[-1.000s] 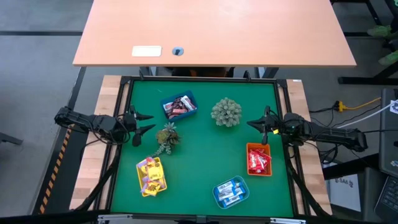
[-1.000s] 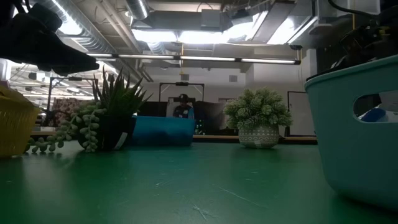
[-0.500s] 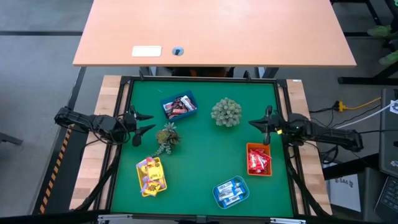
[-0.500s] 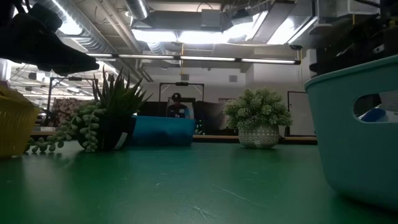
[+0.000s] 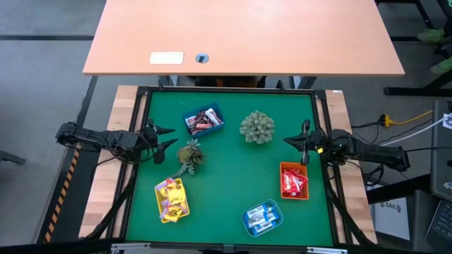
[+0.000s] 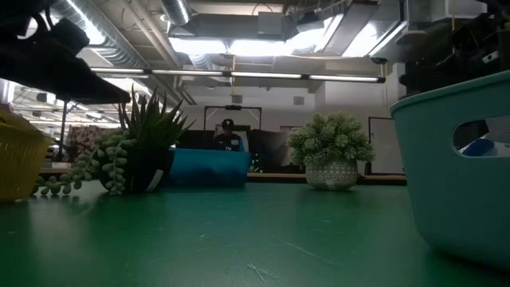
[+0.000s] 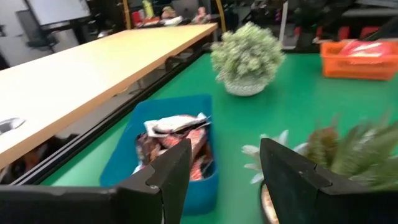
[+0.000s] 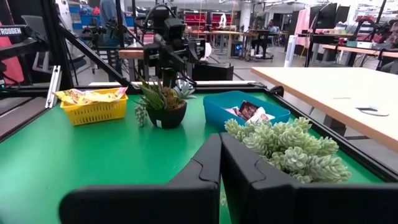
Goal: Sort candy
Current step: Return to Home Position
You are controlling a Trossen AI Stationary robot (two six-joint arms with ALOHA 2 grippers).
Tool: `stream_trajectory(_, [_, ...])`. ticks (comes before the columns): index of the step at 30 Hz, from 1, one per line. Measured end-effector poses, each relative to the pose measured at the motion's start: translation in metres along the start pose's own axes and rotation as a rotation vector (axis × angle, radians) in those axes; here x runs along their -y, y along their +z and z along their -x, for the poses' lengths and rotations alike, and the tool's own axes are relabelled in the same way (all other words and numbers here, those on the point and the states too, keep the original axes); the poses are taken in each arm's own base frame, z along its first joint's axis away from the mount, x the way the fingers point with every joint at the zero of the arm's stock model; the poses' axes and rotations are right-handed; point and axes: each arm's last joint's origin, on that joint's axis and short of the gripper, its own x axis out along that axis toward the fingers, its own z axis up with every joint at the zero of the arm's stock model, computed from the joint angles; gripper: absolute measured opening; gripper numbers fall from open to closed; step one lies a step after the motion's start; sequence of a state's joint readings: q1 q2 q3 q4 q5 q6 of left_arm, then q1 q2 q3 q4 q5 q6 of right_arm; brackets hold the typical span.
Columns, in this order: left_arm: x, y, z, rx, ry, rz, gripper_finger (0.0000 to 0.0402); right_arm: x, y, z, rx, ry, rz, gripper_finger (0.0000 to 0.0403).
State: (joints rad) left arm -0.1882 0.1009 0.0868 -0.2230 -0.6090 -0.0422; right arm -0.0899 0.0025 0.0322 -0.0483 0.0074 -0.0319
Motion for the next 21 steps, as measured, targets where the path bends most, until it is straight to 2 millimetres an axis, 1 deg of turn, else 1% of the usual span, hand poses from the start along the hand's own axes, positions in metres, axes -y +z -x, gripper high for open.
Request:
stream_trajectory(8, [-0.0071,-0.0007,-0.0037,-0.015,0.085,0.012,0.0179,0.0,0.0,0.0,0.0,0.0,0.0,0.0007])
stream_trajectory(21, [-0.0086,0.0011,-0.0017,0.011,0.087,0.03,0.0179,0.0002,-0.0001,0.0,-0.001,-0.002,0.0,0.0007])
